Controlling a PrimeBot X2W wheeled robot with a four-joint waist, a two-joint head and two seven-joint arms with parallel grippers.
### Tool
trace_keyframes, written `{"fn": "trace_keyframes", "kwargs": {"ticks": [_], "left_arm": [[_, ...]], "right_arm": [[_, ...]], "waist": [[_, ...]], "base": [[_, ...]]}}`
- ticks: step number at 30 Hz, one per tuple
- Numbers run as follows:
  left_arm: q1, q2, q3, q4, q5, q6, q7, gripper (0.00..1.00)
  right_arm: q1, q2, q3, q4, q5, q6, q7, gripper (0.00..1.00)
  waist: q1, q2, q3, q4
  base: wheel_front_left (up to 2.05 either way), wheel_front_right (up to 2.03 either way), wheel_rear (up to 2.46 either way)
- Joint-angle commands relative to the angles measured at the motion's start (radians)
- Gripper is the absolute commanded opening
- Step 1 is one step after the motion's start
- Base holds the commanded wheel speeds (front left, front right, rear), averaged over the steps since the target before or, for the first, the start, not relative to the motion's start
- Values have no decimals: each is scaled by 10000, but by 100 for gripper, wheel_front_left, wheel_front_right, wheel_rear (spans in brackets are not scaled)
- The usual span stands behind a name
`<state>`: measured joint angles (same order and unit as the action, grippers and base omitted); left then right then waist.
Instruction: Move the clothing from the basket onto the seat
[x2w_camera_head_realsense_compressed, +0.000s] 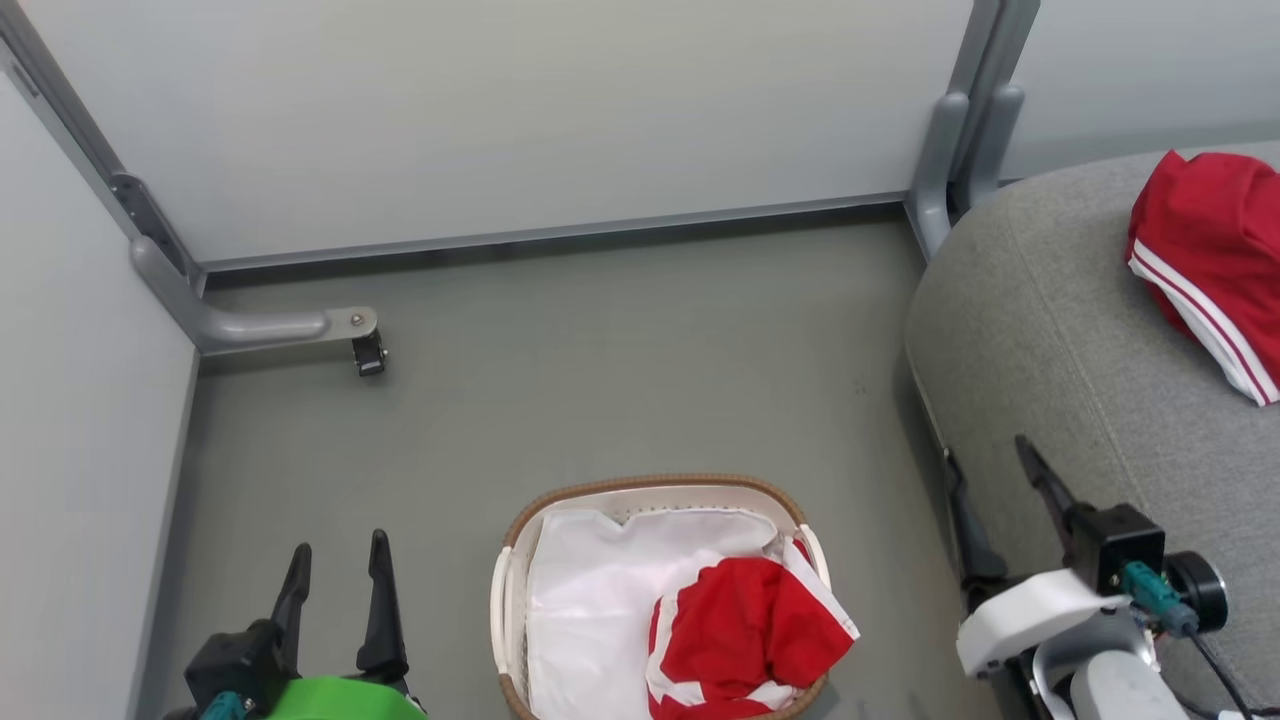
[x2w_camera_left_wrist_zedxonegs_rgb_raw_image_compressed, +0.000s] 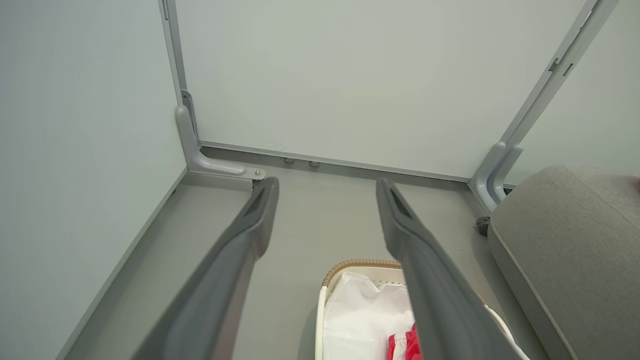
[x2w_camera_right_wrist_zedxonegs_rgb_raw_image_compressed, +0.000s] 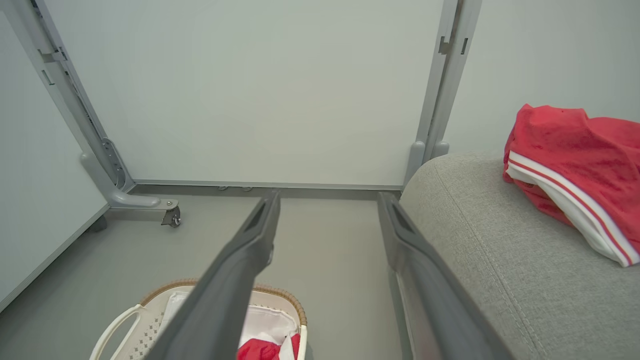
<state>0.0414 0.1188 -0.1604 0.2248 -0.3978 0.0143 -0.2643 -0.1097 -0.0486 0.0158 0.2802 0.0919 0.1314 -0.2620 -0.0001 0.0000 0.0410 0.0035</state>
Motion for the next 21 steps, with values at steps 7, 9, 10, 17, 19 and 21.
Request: {"fn": "trace_keyframes", "kwargs": {"ticks": [7,9,10,17,19,21], "left_arm": [[293,-256,295,164,394,-328,-1,100],[297,-285,380,214,471,-398,-1,100],[296,-301,411,231,512,-422,-1,100],[276,-434,542,312,730,-575,-2,100],[267,-467,574,336,747,-603,-2,100],[257,-493,605,364,761,-642,-2,100]], "right_arm": [[396,-40,263,211,189,-14,-44,100],[418,-38,332,278,242,-14,-44,100],[419,-40,349,303,257,-14,-44,100],[348,-37,460,414,307,-14,-44,100],[336,-37,491,440,317,-14,-44,100],[323,-37,518,466,324,-14,-44,100]], "waist": [[1,0,-324,68],[1,0,-349,79],[1,0,-356,83],[1,0,-366,95],[1,0,-365,94],[1,0,-365,90]], "base": [[0,0,0],[0,0,0],[0,0,0],[0,0,0],[0,0,0],[0,0,0]]}}
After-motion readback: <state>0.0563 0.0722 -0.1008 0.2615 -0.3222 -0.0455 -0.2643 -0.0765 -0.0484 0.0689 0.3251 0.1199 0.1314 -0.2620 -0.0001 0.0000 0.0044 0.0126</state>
